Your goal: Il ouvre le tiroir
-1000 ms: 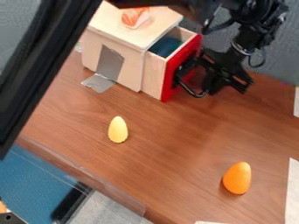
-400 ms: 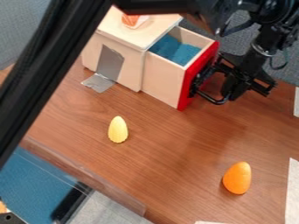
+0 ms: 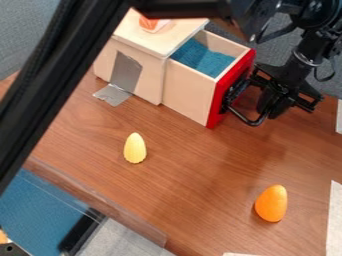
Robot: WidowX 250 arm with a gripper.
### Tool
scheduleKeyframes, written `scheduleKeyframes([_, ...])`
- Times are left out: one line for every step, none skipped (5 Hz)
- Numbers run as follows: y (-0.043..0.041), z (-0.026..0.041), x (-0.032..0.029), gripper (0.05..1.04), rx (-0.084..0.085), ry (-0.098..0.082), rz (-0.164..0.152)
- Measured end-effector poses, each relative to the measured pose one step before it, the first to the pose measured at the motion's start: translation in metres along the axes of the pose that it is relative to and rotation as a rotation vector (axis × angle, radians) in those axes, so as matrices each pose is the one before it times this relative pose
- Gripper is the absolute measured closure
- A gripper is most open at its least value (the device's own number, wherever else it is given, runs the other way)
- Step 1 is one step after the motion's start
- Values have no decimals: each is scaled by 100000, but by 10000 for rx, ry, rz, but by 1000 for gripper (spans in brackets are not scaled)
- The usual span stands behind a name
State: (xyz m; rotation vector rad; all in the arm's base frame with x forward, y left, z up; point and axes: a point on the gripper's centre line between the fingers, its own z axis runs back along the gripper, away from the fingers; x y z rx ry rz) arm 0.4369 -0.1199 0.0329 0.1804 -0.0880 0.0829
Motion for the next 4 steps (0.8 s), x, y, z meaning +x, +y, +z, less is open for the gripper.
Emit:
scheduleKeyframes([-236,432,-25,402,-174,94,106])
scheduleKeyframes([-276,1646,34,135,-426,-121,-1])
scheduleKeyframes([-526,3711,50,81,-826,-318,-274])
scheduleKeyframes([323,2564,431,83,-561,-371,-216])
